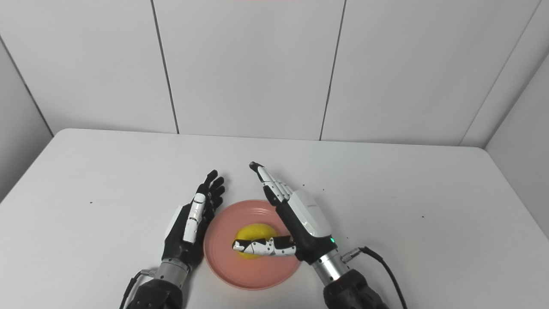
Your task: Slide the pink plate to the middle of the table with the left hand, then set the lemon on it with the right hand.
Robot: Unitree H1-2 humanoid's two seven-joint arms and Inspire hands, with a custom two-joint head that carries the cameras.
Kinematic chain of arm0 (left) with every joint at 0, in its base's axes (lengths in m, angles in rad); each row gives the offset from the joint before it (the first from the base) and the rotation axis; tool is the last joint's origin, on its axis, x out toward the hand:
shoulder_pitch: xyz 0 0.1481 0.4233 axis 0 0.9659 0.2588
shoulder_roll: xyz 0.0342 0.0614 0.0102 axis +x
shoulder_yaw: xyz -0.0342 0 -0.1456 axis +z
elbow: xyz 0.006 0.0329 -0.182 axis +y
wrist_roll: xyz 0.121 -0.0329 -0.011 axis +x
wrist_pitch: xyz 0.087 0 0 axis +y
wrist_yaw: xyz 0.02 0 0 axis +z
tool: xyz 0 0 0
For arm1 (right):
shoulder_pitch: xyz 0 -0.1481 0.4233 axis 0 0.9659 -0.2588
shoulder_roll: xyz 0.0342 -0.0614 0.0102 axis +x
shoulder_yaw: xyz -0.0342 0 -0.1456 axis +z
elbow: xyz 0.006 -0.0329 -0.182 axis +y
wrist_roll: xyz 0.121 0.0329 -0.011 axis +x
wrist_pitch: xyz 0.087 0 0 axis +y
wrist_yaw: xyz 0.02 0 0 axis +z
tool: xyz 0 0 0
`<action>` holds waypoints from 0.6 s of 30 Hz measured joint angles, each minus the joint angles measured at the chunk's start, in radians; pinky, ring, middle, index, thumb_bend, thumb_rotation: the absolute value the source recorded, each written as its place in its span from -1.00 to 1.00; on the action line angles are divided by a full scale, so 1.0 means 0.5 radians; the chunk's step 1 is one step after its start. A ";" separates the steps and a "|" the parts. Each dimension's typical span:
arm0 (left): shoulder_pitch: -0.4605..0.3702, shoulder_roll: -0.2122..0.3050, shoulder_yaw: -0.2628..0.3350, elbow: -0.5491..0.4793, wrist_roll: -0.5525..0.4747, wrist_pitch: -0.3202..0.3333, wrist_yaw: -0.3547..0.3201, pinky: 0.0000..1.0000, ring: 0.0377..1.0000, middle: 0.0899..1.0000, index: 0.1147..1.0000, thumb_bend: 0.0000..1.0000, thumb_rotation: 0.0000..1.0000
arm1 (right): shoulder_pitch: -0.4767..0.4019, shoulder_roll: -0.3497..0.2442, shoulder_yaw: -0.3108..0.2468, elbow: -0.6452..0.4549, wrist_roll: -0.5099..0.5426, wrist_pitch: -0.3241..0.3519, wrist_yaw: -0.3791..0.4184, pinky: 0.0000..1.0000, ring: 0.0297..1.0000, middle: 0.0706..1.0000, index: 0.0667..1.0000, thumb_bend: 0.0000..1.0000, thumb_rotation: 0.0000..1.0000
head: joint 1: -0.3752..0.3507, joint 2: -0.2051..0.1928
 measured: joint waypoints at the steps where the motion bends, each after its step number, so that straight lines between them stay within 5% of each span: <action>1: 0.001 0.006 0.000 -0.003 0.002 0.001 0.000 1.00 0.94 0.92 0.93 0.08 1.00 | 0.019 0.012 -0.032 -0.017 0.039 0.000 -0.002 0.88 0.97 1.00 1.00 0.33 0.54 | 0.000 0.000; 5: 0.010 0.045 0.001 -0.067 0.008 0.021 0.000 1.00 0.93 0.92 0.93 0.14 1.00 | 0.108 0.086 -0.171 -0.067 0.187 0.023 -0.017 0.95 0.99 1.00 1.00 0.33 0.63 | -0.006 0.000; 10: 0.034 0.074 0.003 -0.077 0.012 0.022 0.002 1.00 0.95 0.92 0.92 0.18 1.00 | 0.174 0.162 -0.329 -0.064 0.187 0.101 -0.111 0.75 0.84 0.87 0.90 0.32 0.88 | -0.006 0.009; 18: 0.064 0.099 0.020 -0.079 0.045 -0.025 0.006 1.00 1.00 0.99 1.00 0.15 1.00 | 0.227 0.241 -0.464 0.034 0.296 0.187 -0.130 0.87 0.85 0.83 0.87 0.26 0.89 | -0.018 0.018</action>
